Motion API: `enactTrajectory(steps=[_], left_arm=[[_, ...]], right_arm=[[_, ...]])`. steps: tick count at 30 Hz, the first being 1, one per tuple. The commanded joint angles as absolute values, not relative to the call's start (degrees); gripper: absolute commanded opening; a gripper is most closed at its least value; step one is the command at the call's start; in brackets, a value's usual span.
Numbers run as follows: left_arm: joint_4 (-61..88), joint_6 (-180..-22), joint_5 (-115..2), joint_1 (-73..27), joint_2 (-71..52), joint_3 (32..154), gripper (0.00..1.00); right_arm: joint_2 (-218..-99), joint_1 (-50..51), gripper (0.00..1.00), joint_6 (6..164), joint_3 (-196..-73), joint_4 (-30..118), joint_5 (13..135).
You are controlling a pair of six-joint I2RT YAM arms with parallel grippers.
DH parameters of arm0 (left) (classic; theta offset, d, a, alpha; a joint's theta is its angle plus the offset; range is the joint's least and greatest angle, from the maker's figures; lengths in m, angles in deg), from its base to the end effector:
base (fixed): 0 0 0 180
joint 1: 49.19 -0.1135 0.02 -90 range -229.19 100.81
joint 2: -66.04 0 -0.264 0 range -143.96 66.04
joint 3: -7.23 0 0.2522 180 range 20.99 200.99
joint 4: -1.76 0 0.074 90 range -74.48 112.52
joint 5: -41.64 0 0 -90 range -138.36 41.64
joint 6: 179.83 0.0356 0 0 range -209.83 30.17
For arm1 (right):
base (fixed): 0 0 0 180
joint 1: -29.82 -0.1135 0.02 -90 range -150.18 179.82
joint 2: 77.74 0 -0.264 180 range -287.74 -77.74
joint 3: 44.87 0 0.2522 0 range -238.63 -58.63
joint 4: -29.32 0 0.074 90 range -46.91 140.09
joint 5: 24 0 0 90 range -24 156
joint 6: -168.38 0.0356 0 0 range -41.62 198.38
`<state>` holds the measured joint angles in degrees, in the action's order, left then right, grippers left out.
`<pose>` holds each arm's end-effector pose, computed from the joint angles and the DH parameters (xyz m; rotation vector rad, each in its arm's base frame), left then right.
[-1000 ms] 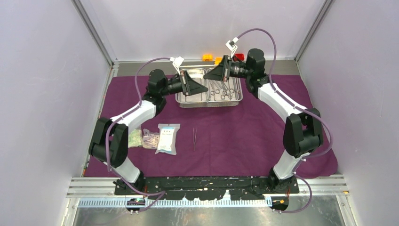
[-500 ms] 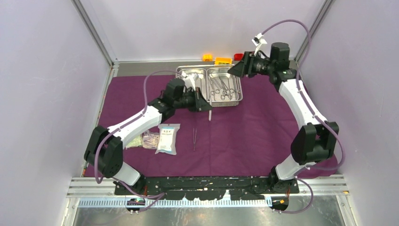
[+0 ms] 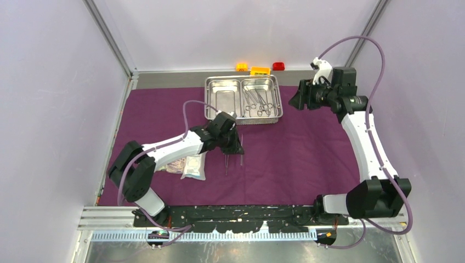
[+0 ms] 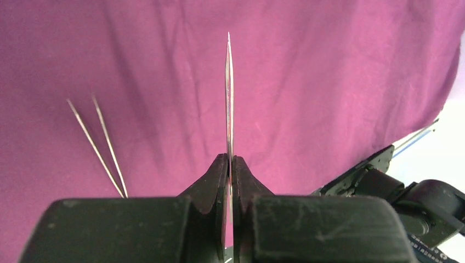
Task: Open and lay out the surgical kit
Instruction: Place the medical item in the surgical kit.
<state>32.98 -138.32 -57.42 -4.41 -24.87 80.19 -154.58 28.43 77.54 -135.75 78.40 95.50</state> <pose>0.2342 -0.2403 0.2171 -0.0076 2.6340 -0.8557 0.2900 0.0246 0.3715 -0.3324 2.1199 0.5650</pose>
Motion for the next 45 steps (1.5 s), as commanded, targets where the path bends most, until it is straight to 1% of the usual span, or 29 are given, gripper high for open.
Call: enactTrajectory(steps=[1, 5, 10, 15, 24, 29, 45], left_arm=[[32.15, -141.64, -53.41, -3.79, -25.62, 79.32, 0.00], [32.41, -142.54, -52.73, -1.92, -28.14, 80.23, 0.00], [36.27, -142.94, -48.85, 1.59, -30.82, 83.53, 0.00], [38.09, -146.01, -46.19, 2.64, -31.23, 84.62, 0.00], [37.79, -147.92, -45.25, 4.69, -32.42, 85.95, 0.00], [38.65, -148.09, -42.83, 4.89, -33.02, 86.01, 0.00], [39.17, -145.28, -42.34, 5.04, -37.48, 88.38, 0.00]], right_arm=[[-148.88, 28.33, 0.63, 74.78, -131.76, 80.04, 91.60], [-147.69, 28.34, 0.63, 74.26, -128.75, 79.24, 91.05], [-147.64, 28.33, 0.63, 74.34, -125.48, 77.90, 91.39], [-146.20, 28.33, 0.63, 74.16, -124.42, 77.89, 91.21], [-144.62, 28.42, 0.63, 74.15, -123.31, 77.89, 90.97], [-144.43, 28.43, 0.63, 74.25, -123.11, 77.85, 91.18], [-144.44, 28.37, 0.63, 74.69, -122.44, 77.43, 92.04]])
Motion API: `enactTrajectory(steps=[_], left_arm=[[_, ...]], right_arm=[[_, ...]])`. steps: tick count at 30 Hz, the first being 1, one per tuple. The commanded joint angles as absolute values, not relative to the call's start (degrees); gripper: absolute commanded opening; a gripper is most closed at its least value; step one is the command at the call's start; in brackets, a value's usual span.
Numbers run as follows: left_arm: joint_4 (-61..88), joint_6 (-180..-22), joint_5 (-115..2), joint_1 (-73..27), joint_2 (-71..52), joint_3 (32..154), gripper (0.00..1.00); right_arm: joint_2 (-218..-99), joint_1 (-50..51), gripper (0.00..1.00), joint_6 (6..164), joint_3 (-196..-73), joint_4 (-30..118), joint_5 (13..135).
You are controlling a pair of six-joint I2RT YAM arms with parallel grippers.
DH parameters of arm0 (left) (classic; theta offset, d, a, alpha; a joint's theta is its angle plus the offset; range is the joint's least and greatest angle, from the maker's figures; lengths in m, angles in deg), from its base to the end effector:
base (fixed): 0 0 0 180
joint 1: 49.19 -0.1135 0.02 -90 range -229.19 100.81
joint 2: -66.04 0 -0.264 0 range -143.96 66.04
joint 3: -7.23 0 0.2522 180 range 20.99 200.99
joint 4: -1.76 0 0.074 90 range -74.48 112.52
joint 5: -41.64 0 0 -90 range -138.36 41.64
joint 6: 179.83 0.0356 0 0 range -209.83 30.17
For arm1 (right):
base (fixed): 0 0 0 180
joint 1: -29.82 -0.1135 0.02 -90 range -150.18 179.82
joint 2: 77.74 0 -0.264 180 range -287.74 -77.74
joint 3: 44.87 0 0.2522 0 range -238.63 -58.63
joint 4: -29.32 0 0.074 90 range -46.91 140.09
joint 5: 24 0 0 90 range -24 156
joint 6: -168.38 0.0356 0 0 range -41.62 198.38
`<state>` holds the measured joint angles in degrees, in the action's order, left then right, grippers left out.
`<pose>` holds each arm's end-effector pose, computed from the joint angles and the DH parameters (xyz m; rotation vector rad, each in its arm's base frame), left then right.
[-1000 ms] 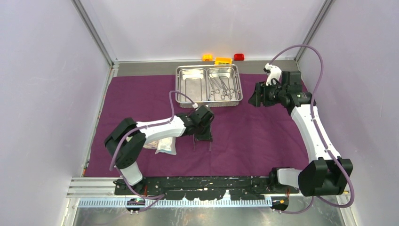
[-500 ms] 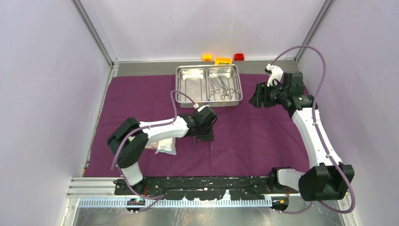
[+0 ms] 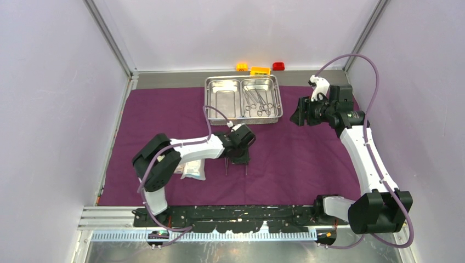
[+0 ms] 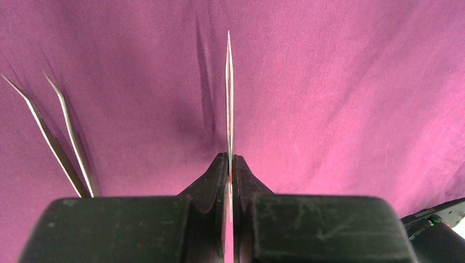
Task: Open and lay out the surgical kit
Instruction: Place the medical item in the surgical kit.
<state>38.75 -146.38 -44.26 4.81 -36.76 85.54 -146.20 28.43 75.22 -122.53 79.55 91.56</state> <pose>0.2138 -0.2900 0.1702 -0.0863 2.7527 -0.5191 0.2516 0.0215 0.3297 -0.3198 2.2267 0.4918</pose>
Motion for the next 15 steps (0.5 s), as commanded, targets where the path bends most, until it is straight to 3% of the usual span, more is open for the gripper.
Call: enactTrajectory(steps=[1, 15], left_arm=[[39.29, -145.21, -42.23, 4.98, -37.75, 88.64, 0.01], [39.74, -145.04, -40.68, 5.04, -39.08, 88.72, 0.06]], right_arm=[[-144.46, 28.41, 0.63, 74.69, -122.43, 77.38, 92.10], [-144.89, 28.41, 0.63, 74.52, -122.44, 77.97, 92.63]])
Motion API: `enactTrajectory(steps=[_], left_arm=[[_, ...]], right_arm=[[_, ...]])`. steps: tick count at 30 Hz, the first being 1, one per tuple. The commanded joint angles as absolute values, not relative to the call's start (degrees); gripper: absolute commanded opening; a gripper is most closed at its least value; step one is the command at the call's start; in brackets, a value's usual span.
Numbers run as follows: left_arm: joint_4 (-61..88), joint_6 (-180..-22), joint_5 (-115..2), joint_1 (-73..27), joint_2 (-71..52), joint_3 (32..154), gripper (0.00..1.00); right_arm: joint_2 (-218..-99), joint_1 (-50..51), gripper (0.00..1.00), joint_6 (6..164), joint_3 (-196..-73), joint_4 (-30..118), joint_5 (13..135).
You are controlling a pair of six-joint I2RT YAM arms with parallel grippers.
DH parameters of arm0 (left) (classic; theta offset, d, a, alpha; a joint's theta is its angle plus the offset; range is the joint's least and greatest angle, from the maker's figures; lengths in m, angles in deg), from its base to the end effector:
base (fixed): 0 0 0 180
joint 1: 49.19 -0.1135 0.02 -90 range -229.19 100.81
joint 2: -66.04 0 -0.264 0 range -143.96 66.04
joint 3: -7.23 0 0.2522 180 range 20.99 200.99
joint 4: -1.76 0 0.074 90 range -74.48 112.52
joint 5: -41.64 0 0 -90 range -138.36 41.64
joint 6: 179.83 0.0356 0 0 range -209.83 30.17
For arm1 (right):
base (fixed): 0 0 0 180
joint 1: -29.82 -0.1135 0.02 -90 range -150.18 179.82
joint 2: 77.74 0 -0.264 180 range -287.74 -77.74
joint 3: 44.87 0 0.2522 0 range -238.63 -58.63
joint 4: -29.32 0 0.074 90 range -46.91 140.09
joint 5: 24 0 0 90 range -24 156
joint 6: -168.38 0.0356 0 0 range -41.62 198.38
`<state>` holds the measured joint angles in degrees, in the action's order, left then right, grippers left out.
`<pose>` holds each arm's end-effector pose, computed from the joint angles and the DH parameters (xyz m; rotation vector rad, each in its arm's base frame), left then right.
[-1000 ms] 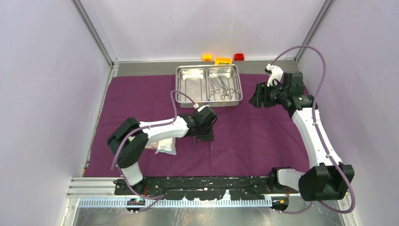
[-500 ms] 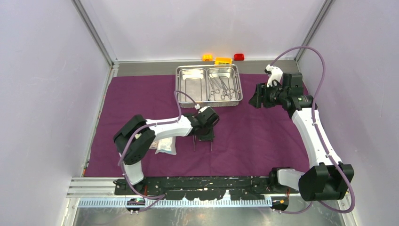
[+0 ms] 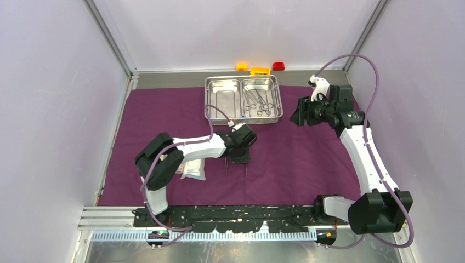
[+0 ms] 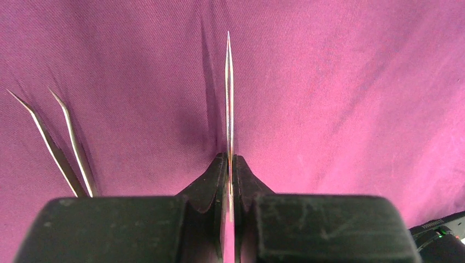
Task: Open and lay out the surgical kit
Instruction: Place the medical item in the surgical kit.
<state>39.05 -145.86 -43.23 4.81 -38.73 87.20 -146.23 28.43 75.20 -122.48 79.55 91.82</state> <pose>0.2186 -0.2954 0.1663 -0.0793 2.7481 -0.4891 0.2517 0.0216 0.3294 -0.3222 2.2269 0.4970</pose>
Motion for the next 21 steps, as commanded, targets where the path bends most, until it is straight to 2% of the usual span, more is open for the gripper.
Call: enactTrajectory(steps=[1, 21], left_arm=[[39.61, -145.06, -40.43, 5.04, -38.93, 88.49, 0.06], [38.76, -145.11, -39.76, 5.00, -38.58, 87.11, 0.07]], right_arm=[[-144.81, 28.44, 0.63, 74.51, -122.36, 78.00, 92.58], [-144.58, 28.41, 0.63, 74.26, -121.92, 78.04, 92.54]])
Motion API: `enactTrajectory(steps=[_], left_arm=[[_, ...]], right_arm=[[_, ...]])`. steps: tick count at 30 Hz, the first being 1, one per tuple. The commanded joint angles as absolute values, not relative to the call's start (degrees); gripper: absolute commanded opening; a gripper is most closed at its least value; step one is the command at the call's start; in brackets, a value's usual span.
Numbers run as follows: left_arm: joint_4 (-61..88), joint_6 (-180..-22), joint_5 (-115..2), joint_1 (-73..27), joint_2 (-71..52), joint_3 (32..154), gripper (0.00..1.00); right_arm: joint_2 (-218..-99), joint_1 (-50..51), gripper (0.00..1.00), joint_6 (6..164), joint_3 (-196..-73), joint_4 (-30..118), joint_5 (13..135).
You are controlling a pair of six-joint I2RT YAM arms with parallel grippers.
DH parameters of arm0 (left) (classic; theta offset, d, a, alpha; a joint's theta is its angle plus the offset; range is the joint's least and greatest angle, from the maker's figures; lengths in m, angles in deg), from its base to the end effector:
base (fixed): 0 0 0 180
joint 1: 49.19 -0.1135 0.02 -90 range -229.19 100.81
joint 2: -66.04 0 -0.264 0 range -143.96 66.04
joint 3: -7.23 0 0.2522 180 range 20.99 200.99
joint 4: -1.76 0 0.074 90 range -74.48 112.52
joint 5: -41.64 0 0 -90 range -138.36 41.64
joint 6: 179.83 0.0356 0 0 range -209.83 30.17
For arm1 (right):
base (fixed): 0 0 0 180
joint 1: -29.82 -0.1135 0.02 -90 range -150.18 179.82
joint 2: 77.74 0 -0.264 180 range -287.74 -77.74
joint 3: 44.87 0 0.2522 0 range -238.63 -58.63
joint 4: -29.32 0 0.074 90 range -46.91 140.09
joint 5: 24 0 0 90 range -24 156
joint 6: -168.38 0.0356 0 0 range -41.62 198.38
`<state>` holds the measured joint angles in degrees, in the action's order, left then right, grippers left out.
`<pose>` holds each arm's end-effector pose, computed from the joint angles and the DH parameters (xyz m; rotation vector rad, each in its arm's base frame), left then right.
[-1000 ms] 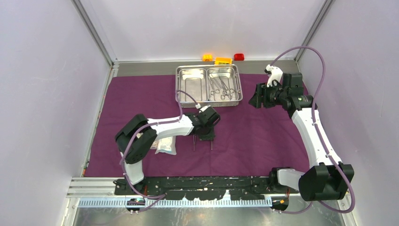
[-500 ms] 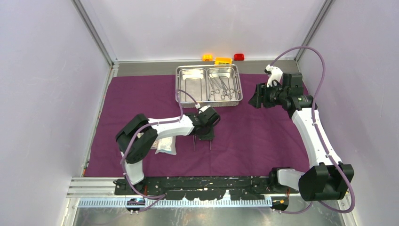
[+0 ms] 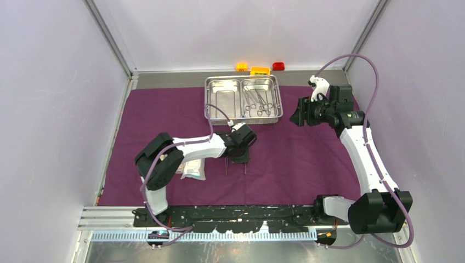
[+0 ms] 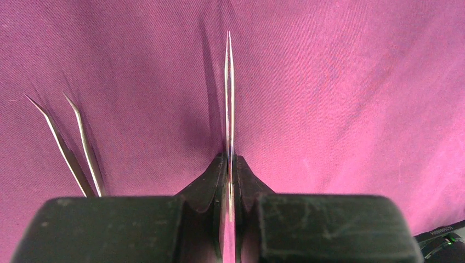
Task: Open and lay out the surgical kit
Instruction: Place the medical item in the surgical kit.
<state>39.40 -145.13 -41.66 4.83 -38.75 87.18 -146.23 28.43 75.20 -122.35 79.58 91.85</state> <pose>0.2189 -0.2944 0.1658 -0.0697 2.7339 -0.4537 0.2516 0.0216 0.3286 -0.3220 2.2295 0.4983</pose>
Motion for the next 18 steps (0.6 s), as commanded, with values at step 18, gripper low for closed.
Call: enactTrajectory(steps=[18], left_arm=[[39.00, -146.37, -39.48, 5.04, -37.55, 86.16, 0.16]], right_arm=[[-145.50, 28.41, 0.63, 74.16, -121.91, 78.07, 92.89]])
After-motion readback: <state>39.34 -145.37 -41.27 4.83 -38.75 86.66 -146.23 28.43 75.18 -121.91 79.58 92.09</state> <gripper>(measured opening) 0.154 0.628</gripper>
